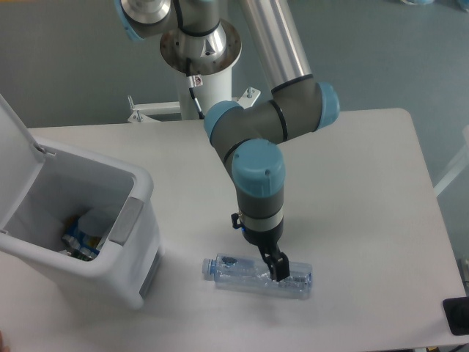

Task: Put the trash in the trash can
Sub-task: 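Close the gripper around the middle of the clear water bottle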

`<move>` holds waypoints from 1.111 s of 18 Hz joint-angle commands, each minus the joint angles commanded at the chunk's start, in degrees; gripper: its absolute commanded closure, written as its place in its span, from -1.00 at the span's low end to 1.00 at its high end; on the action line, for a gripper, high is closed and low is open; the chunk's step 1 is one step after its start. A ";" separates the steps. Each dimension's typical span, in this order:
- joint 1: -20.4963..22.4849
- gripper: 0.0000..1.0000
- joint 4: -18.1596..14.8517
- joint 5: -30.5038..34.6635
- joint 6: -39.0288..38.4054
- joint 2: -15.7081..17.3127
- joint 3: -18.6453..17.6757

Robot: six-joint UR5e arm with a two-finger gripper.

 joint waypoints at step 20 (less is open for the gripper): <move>-0.62 -0.98 1.40 -0.09 -0.35 -6.59 1.41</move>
